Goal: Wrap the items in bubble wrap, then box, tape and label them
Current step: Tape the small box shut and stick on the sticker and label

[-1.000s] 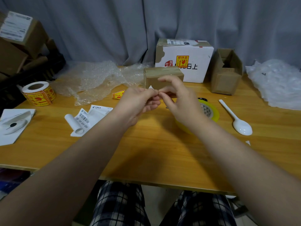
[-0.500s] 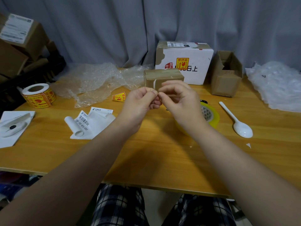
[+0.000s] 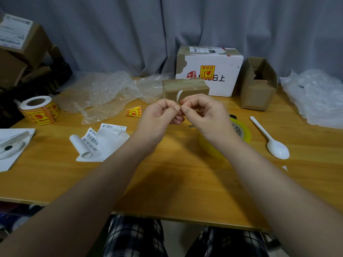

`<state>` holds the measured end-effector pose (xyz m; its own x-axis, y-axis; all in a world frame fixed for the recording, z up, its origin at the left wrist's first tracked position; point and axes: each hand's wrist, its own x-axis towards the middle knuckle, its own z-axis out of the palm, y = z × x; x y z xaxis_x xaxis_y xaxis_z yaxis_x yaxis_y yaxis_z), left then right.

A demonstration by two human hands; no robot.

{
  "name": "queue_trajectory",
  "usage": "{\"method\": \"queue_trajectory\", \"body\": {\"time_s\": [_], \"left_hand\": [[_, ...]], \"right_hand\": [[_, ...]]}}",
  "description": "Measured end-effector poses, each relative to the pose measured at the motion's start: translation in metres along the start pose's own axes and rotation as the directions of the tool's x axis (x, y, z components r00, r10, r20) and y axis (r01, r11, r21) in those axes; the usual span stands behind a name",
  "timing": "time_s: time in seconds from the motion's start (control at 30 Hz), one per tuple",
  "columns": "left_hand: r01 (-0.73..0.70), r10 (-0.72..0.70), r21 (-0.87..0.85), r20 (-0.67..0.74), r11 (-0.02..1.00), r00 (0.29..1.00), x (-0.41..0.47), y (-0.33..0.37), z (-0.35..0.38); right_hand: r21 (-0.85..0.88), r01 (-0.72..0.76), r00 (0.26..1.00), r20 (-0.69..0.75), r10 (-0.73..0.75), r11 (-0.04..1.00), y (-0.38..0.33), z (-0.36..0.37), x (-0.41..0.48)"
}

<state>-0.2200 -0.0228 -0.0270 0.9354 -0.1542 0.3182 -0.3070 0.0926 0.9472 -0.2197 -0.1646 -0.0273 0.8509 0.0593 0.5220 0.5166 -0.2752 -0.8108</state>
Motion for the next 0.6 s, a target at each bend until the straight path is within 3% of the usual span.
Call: {"method": "queue_trajectory", "body": {"time_s": [0.1, 0.27, 0.6], "left_hand": [[0.0, 0.001, -0.018, 0.004, 1.0, 1.0, 0.0, 0.0, -0.001], [0.007, -0.006, -0.01, 0.013, 1.0, 1.0, -0.001, 0.002, 0.0], [0.099, -0.099, 0.022, -0.008, 0.995, 0.995, -0.005, 0.01, -0.003]], "right_hand": [[0.037, 0.038, 0.999, 0.01, -0.039, 0.999, 0.0, -0.003, -0.003], [-0.129, 0.155, 0.988, -0.006, -0.157, 0.979, 0.001, -0.003, -0.004], [-0.288, 0.259, 0.953, -0.08, -0.293, 0.922, 0.004, 0.003, -0.003]]}}
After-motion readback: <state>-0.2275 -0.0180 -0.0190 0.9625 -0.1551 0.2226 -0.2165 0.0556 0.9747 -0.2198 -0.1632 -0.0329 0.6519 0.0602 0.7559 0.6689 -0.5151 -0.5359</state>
